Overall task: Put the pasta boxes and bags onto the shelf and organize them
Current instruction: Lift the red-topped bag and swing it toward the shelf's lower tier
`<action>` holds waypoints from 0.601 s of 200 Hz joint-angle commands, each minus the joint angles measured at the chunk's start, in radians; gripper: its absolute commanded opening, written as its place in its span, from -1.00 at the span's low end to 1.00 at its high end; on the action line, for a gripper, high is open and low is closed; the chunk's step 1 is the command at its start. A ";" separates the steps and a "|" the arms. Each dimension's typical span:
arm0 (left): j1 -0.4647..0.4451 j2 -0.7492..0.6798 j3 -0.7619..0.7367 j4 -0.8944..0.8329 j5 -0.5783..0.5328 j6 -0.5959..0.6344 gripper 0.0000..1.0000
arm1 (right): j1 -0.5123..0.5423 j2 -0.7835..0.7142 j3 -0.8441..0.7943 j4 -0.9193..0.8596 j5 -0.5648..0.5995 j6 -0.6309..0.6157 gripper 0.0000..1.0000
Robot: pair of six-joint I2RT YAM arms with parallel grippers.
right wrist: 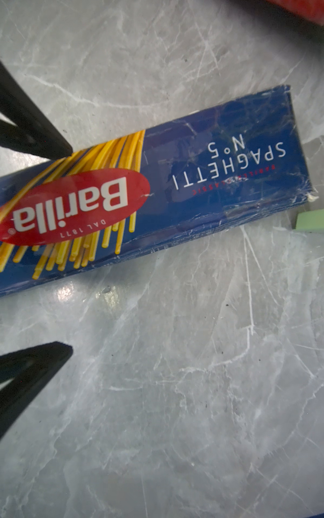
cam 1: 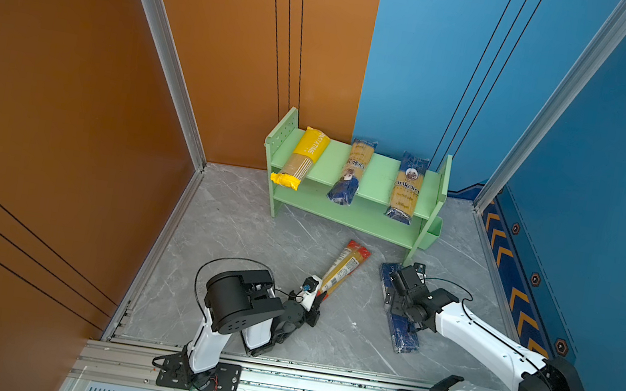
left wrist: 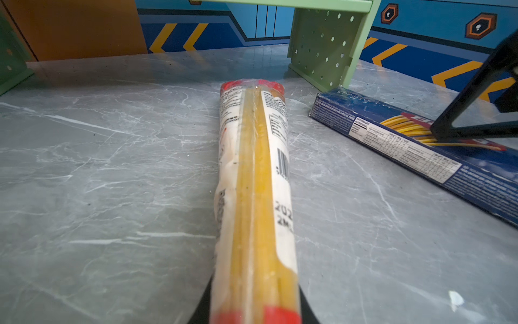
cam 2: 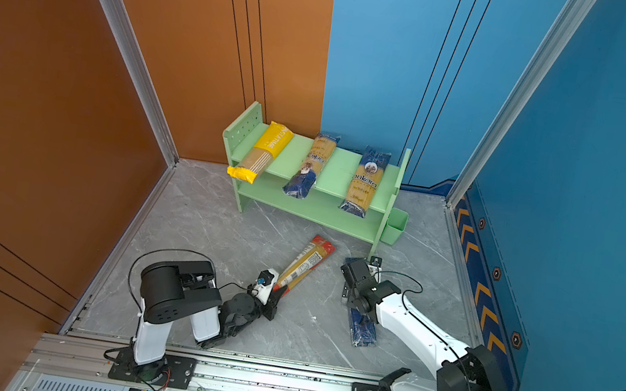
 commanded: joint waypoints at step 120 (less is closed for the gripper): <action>0.010 -0.206 -0.109 -0.189 -0.085 -0.030 -1.00 | 0.000 -0.011 -0.012 0.017 -0.012 -0.010 1.00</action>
